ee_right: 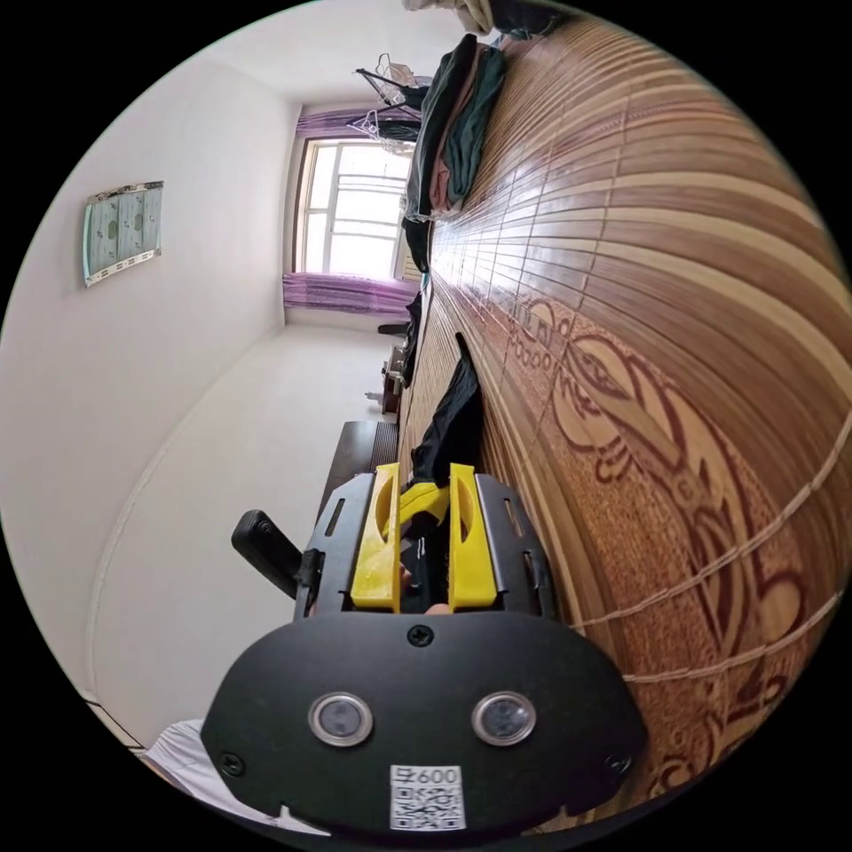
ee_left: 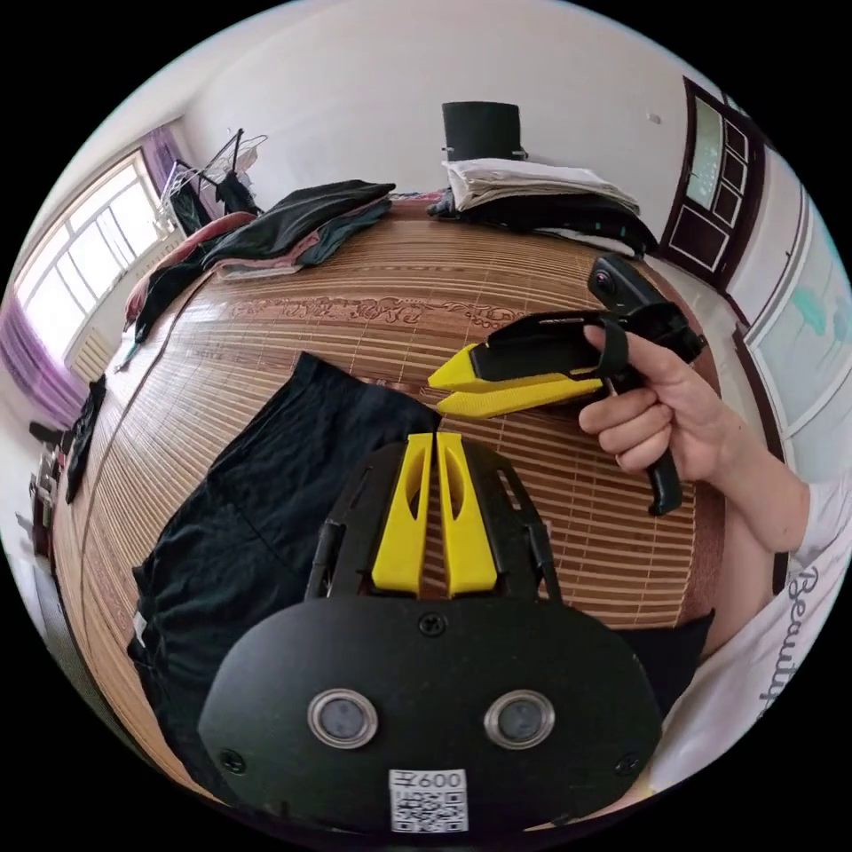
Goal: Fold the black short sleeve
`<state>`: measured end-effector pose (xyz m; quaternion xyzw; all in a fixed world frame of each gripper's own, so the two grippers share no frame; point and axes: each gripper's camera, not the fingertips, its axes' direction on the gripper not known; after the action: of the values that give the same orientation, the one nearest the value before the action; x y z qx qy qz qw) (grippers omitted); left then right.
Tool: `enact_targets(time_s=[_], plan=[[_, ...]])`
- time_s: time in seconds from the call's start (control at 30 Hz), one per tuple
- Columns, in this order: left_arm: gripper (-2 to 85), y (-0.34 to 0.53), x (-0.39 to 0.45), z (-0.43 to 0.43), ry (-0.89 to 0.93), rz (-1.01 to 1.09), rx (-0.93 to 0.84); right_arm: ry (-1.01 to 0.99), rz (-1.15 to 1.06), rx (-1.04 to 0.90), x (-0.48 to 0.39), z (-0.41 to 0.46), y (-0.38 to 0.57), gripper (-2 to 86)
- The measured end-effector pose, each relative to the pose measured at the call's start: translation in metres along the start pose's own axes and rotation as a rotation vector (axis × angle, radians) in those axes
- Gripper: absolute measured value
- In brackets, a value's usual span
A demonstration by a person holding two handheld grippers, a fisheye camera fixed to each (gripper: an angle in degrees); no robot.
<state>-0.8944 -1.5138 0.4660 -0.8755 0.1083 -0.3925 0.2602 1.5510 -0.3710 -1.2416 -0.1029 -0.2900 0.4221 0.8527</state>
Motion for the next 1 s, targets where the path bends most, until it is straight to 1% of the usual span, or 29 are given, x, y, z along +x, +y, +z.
enact_targets(time_s=[0.17,0.27,0.33,0.4,0.47,0.53,0.6,0.67,0.73,0.77,0.8,0.87,0.9,0.93,0.97,1.0], plan=[[1.6,-0.036,-0.048,0.017,0.046,-0.193,0.03,-0.018,0.009,0.038,-0.003,-0.002,-0.002,6.8],[2.3,-0.058,-0.065,0.025,0.071,-0.239,0.01,-0.026,0.017,0.046,-0.004,-0.001,-0.004,6.6],[3.5,-0.07,-0.068,0.026,0.078,-0.221,0.004,-0.023,0.016,0.049,-0.005,0.001,-0.005,6.5],[5.7,-0.083,-0.07,0.023,0.143,-0.175,0.011,-0.022,0.015,0.049,-0.006,0.003,-0.006,6.4],[9.7,-0.101,-0.075,0.017,0.231,-0.128,-0.007,-0.025,0.016,0.048,-0.008,0.005,-0.007,6.3],[11.0,-0.113,-0.085,0.007,0.286,-0.121,-0.006,-0.029,0.019,0.059,-0.009,0.004,-0.008,6.3],[11.0,-0.122,-0.093,-0.011,0.309,-0.103,0.031,-0.038,0.025,0.073,-0.009,0.003,-0.009,6.2],[9.6,-0.138,-0.099,-0.024,0.411,-0.024,0.011,-0.045,0.034,0.086,-0.009,0.003,-0.011,6.1],[9.3,-0.149,-0.105,-0.028,0.451,-0.027,0.007,-0.042,0.033,0.083,-0.01,0.005,-0.013,6.0],[9.1,-0.155,-0.111,-0.035,0.465,-0.038,0.043,-0.041,0.031,0.082,-0.011,0.007,-0.014,5.9],[9.0,-0.159,-0.115,-0.04,0.468,-0.052,0.069,-0.042,0.031,0.081,-0.011,0.008,-0.014,5.9],[8.6,-0.176,-0.147,-0.056,0.468,-0.159,0.194,-0.041,0.028,0.081,-0.012,0.01,-0.016,5.8],[8.5,-0.182,-0.156,-0.058,0.453,-0.189,0.218,-0.039,0.027,0.08,-0.013,0.011,-0.017,5.7],[8.3,-0.196,-0.175,-0.06,0.394,-0.252,0.241,-0.034,0.026,0.077,-0.013,0.013,-0.017,5.6],[8.6,-0.212,-0.194,-0.057,0.304,-0.323,0.238,-0.029,0.024,0.077,-0.014,0.014,-0.018,5.4],[8.9,-0.221,-0.204,-0.053,0.255,-0.36,0.231,-0.028,0.024,0.077,-0.014,0.015,-0.019,5.3]])
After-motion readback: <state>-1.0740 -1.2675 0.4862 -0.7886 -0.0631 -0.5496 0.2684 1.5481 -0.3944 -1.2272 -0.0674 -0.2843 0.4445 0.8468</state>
